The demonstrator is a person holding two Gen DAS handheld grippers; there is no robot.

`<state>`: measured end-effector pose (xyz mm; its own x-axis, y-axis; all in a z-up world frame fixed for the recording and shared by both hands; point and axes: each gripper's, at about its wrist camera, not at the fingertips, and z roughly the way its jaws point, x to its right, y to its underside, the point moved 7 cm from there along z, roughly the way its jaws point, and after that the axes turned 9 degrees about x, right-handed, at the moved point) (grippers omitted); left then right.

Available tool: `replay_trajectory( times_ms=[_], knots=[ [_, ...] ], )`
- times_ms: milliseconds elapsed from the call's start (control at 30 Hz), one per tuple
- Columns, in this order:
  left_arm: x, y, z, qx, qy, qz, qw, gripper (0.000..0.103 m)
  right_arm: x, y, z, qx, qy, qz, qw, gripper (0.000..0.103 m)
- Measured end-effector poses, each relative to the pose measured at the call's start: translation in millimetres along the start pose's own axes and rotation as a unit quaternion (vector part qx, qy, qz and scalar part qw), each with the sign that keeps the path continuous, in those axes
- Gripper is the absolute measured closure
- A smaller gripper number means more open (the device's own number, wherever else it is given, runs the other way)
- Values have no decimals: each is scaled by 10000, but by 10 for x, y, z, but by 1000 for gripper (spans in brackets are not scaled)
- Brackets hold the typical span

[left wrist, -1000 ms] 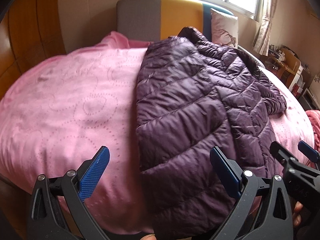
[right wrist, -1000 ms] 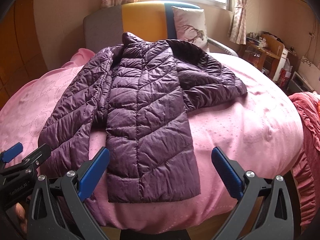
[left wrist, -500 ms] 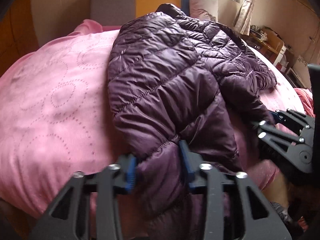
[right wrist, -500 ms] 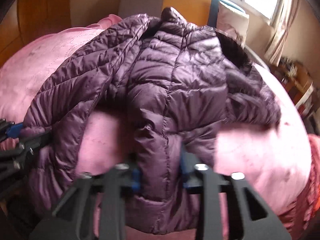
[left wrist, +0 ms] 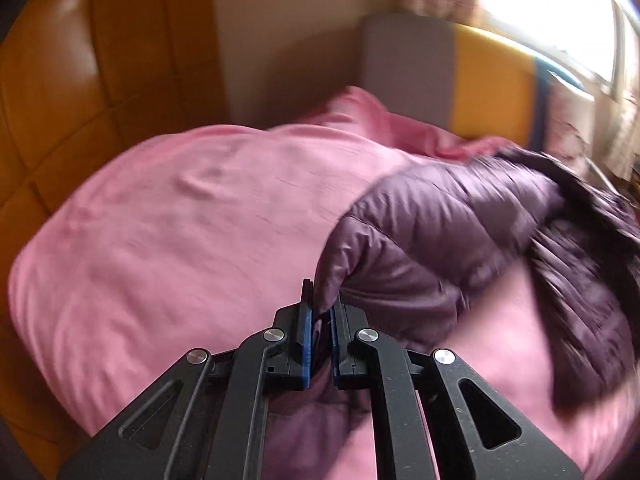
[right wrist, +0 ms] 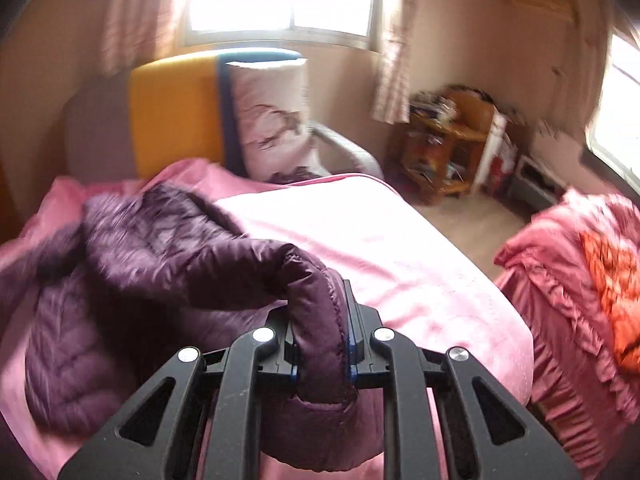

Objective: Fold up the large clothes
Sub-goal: 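Grasp the jacket hem with the right gripper while the left gripper grasps the other hem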

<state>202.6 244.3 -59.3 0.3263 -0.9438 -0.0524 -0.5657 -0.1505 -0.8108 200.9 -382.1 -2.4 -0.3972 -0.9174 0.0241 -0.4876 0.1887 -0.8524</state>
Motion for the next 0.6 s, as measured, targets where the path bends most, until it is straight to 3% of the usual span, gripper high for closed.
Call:
replay_trajectory(
  times_ms=[33,100,133,167,200,267,367,400,433,500,600],
  knots=[
    [-72,-56,56,-23,-186,-39,9998,87,136,-105,116,-56,86,221,9997,88],
    [-174,-124,53,50,-497,-169,9986,58,427,-291,387,-196,279,747,9966,87],
    [-215,-152,26,149,-584,-234,9979,29,518,-368,520,-291,366,916,9947,87],
    [-285,-150,-50,317,-624,-353,9969,17,613,-425,681,-425,479,1055,9924,86],
    [-300,-173,-130,518,-597,-512,9956,17,662,-471,803,-520,572,1085,9911,85],
    [-225,-183,-166,518,-403,-604,9960,17,740,-536,1041,-690,798,1014,9892,80],
    [104,-147,-300,537,479,-674,9951,17,764,-518,1339,-962,1055,878,9858,57],
    [258,-103,-327,470,778,-613,9940,17,763,-490,1404,-1003,1070,846,9856,54],
    [509,-4,-313,283,1269,-507,9902,17,737,-445,1427,-1018,1091,789,9857,47],
    [795,136,-262,5,1805,-474,9824,17,709,-389,1432,-1035,1049,800,9858,30],
    [1290,409,-144,-563,2586,-523,9629,17,588,-102,1211,-1033,449,930,9893,24]
  ],
)
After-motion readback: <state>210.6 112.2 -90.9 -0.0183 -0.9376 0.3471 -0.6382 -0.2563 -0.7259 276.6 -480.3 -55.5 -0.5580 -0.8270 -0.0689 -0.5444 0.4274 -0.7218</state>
